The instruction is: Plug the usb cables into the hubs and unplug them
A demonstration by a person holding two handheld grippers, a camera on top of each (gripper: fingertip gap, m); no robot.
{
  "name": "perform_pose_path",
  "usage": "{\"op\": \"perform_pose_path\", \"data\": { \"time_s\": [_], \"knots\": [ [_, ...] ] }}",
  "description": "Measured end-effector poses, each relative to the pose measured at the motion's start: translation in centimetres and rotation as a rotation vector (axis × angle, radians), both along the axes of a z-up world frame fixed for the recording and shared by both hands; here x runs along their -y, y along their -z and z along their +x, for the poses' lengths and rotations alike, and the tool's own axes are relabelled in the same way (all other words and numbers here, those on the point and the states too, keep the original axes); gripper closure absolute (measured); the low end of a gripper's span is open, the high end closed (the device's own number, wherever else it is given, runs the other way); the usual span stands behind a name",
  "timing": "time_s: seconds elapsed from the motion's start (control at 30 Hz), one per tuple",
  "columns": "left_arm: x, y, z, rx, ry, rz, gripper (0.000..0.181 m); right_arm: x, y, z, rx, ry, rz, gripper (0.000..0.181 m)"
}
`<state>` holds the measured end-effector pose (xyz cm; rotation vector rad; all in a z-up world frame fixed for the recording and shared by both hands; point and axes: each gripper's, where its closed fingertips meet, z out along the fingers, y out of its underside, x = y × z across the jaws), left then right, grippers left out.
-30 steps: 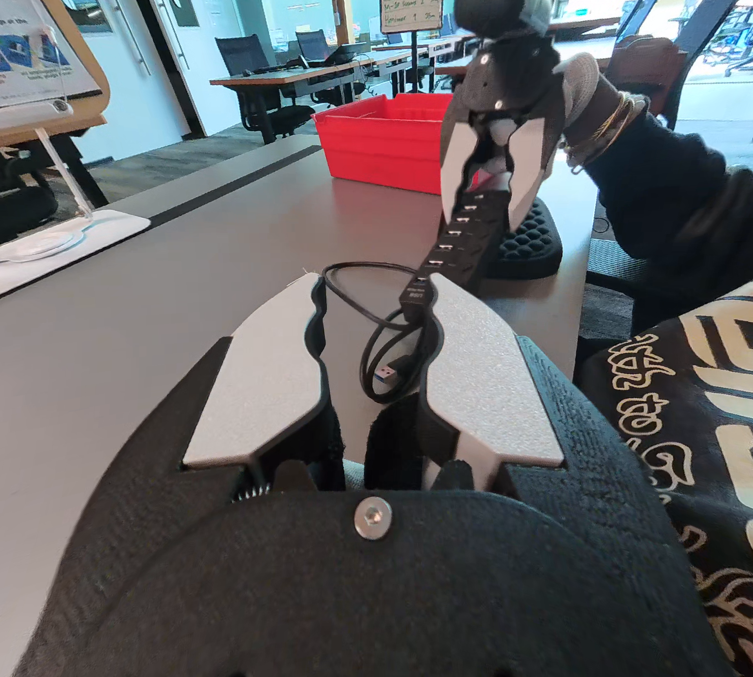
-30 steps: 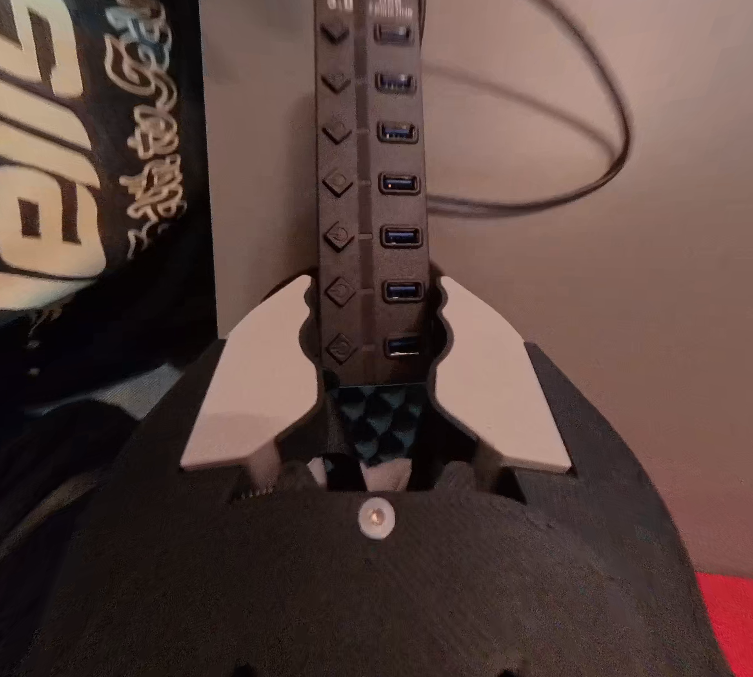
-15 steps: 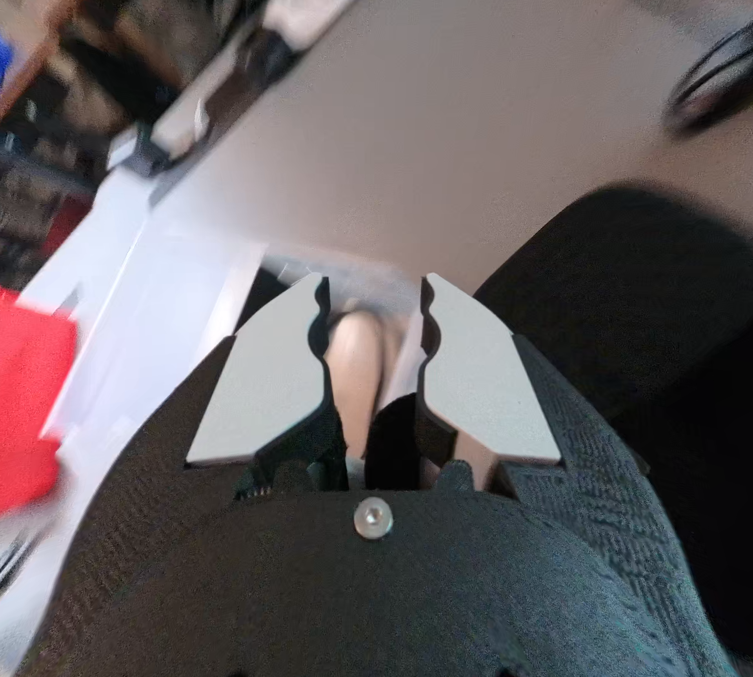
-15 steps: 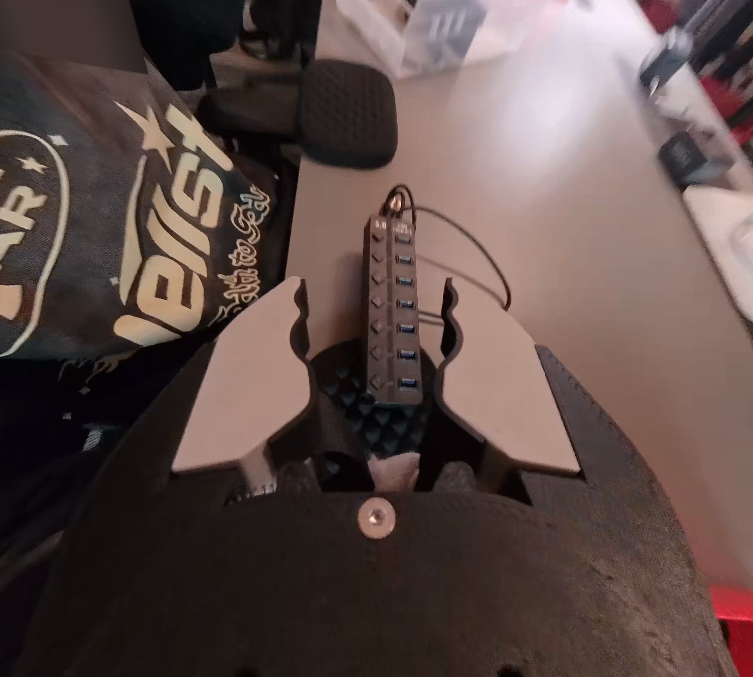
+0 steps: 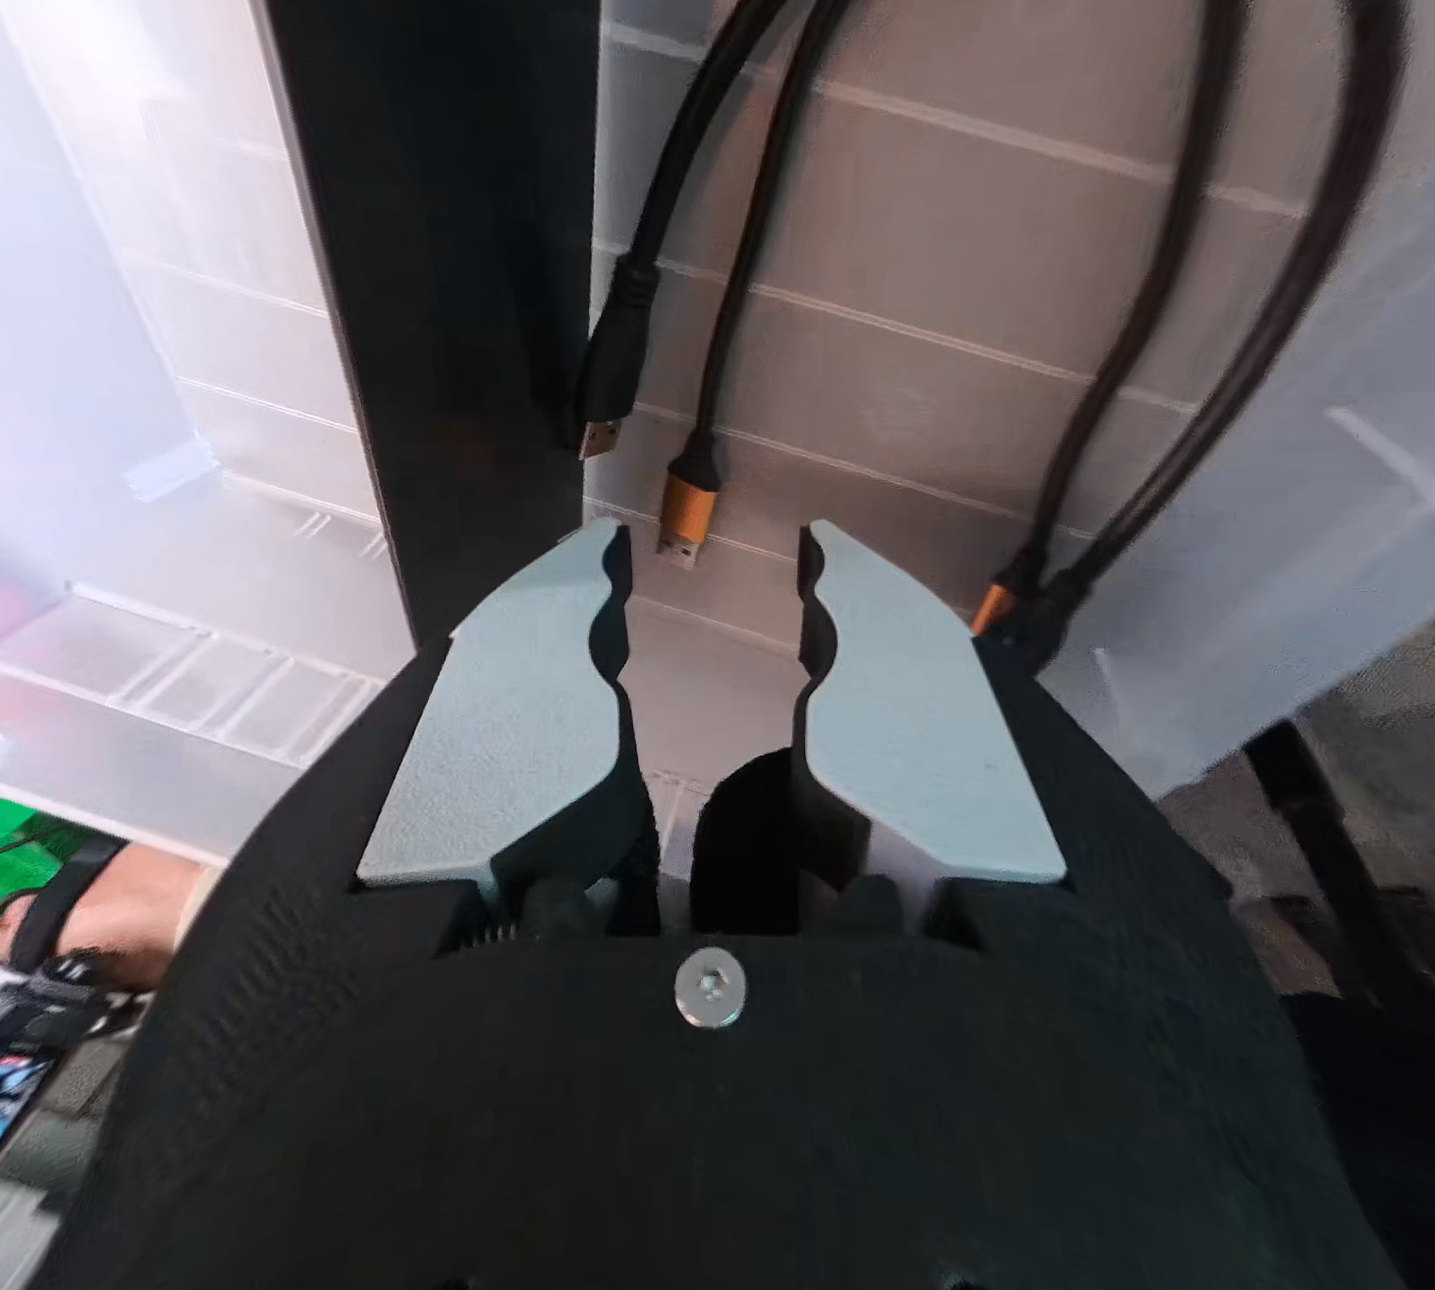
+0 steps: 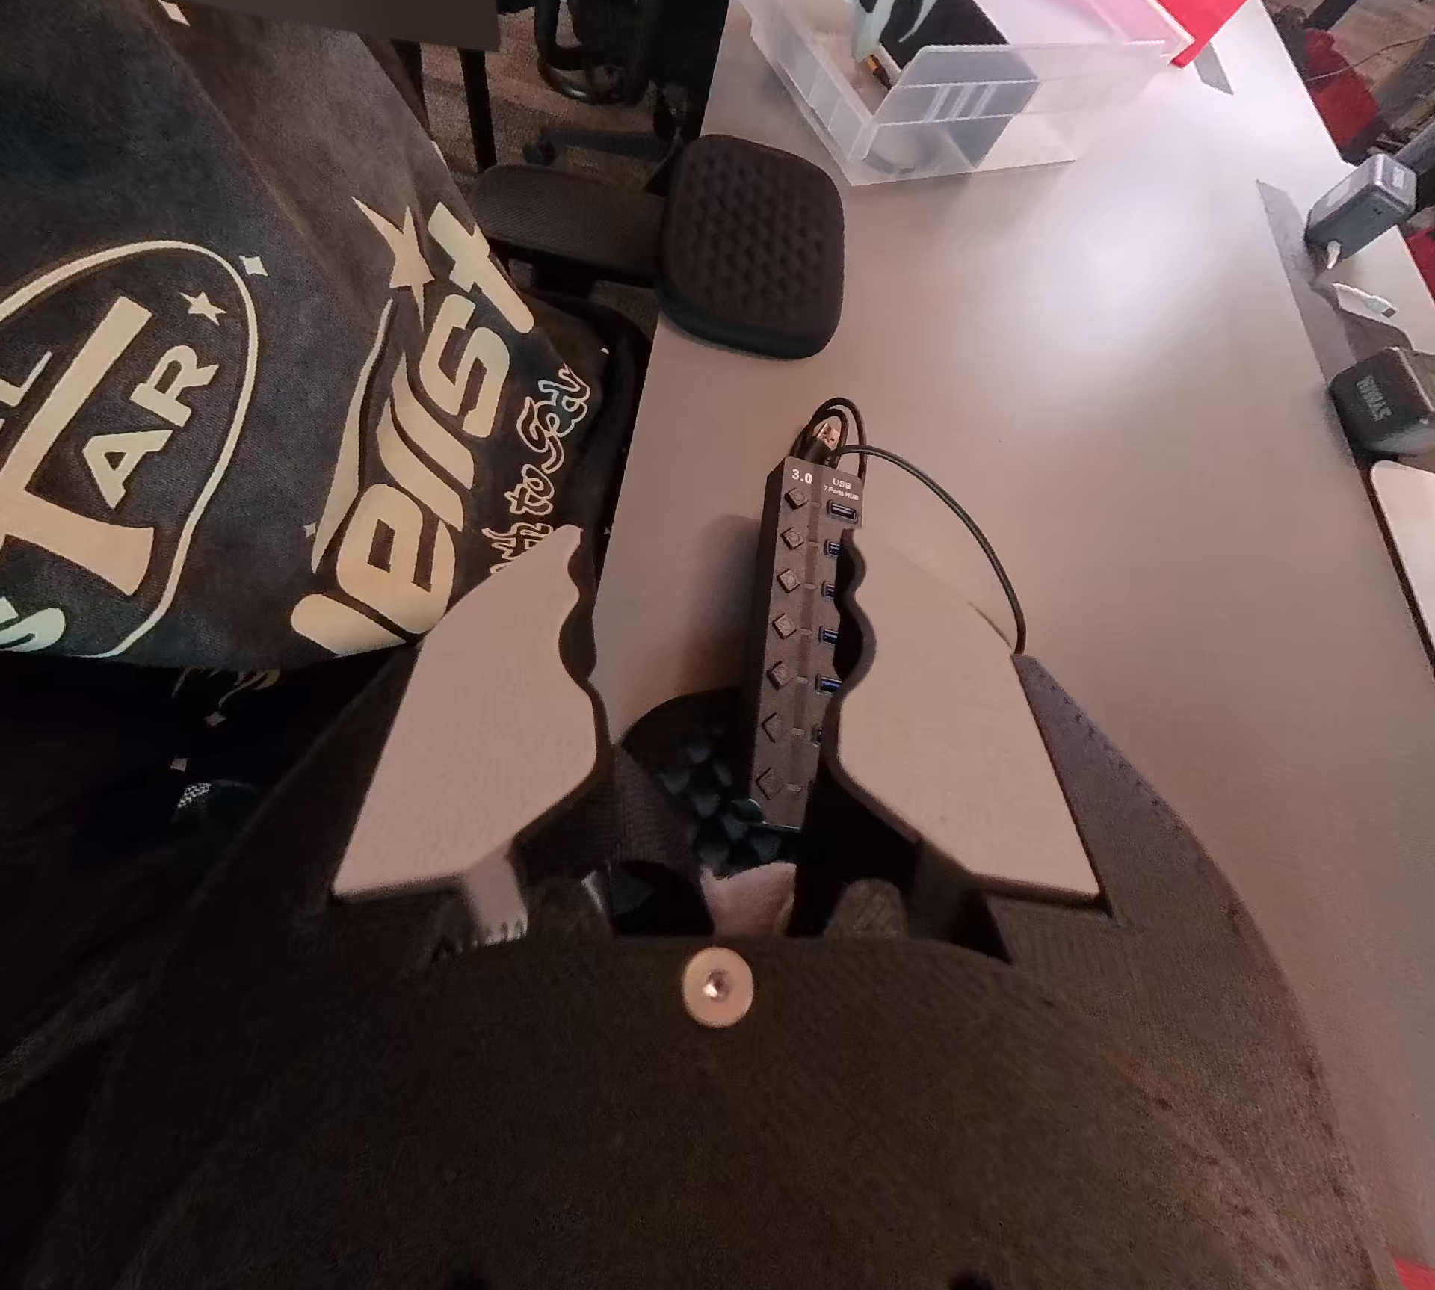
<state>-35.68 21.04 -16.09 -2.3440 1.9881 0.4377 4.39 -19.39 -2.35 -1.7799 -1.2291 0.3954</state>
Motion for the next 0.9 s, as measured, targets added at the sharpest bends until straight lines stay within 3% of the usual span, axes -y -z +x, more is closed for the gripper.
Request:
{"op": "perform_pose_path", "data": {
  "time_s": [0.13,0.27,0.37,0.47,0.57,0.73,0.9],
  "knots": [
    [-0.6,1.3,-0.5,-0.048,0.027,-0.049,0.145,0.2,-0.1,-0.1,-0.007,-0.01,0.008,0.125],
    [-0.5,1.7,-0.1,-0.021,0.072,-0.068,0.167,0.2,-0.1,-0.1,0.002,-0.009,0.012,0.126],
    [0.0,1.7,0.0,0.015,0.073,-0.068,0.167,0.1,0.0,0.0,0.007,-0.006,0.015,0.127],
    [0.1,1.1,0.3,0.062,0.058,0.031,0.167,0.1,-0.1,0.2,0.009,0.004,0.026,0.129],
    [0.2,-1.8,1.4,0.228,0.002,0.202,0.168,0.2,-0.3,0.2,-0.005,-0.002,0.037,0.13],
    [1.5,-9.8,3.1,0.642,-0.064,0.554,0.174,0.1,-0.3,-0.1,0.004,-0.006,0.044,0.13],
    [4.3,-17.6,5.4,1.075,-0.003,0.9,0.174,-0.1,-0.4,-0.5,0.007,-0.016,0.066,0.131]
  ]
}}
